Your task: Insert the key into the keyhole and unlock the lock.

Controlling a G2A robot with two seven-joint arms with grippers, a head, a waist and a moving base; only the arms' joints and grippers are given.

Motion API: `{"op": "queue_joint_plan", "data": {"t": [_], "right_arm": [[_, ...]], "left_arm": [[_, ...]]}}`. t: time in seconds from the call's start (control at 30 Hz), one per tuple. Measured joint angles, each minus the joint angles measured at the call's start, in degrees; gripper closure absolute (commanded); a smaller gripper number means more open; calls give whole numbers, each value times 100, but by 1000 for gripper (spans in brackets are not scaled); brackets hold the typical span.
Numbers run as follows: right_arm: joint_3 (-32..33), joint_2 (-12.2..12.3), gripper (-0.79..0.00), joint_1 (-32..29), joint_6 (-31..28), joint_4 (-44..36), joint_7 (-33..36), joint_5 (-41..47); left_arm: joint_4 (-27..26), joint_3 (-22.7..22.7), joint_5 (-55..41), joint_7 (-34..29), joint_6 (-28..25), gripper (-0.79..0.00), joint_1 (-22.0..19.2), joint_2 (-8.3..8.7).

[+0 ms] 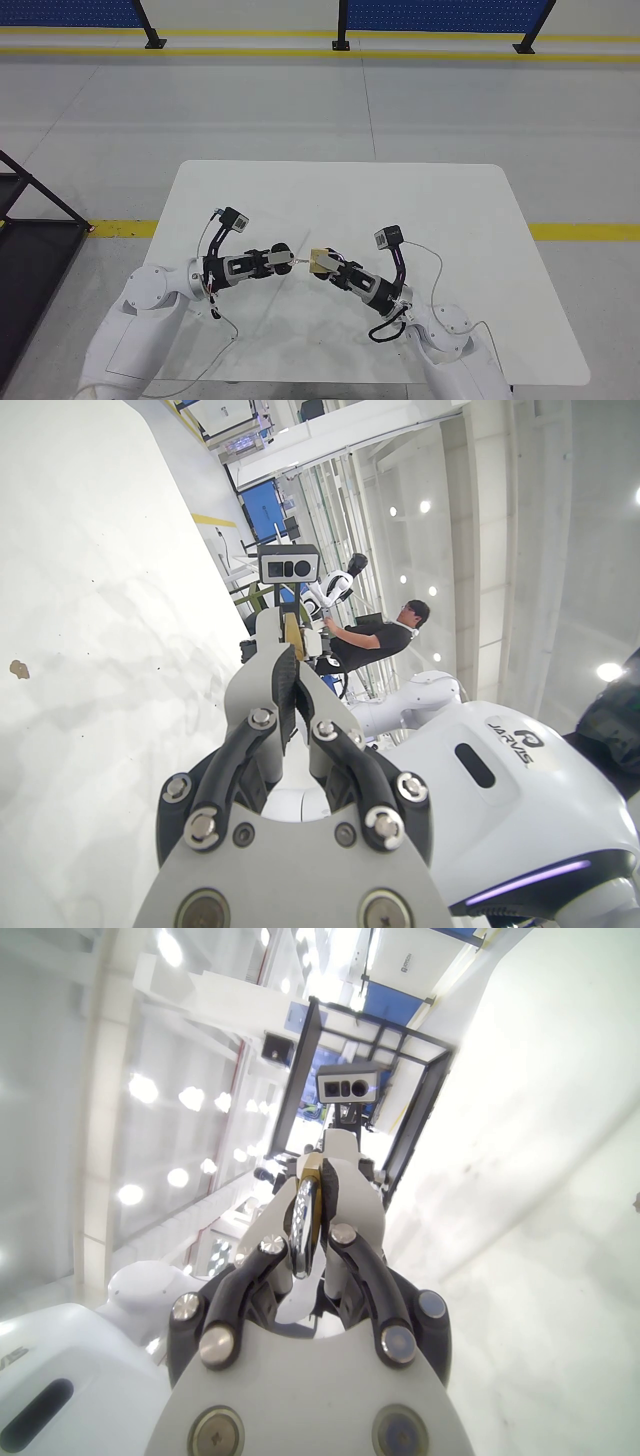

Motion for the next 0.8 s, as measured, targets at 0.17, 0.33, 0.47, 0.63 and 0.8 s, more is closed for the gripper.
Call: {"op": "queue_joint_plan", "data": {"t": [0.17,0.33,0.47,0.63,0.8], "right_arm": [[-23,33,0,12,-10,-5,-35,27],[-53,65,0,17,-22,-16,-79,43],[-79,91,0,25,-28,-25,-94,52],[-119,122,0,32,-31,-38,-133,58],[-155,151,0,48,-35,-33,-158,91]], "left_arm": [[4,14,9,47,-30,0,-3,8],[6,27,-11,71,-53,0,-2,17],[16,54,0,77,-58,0,-18,23],[46,87,5,98,-63,0,-42,29],[62,109,-2,109,-77,0,-59,37]]}}
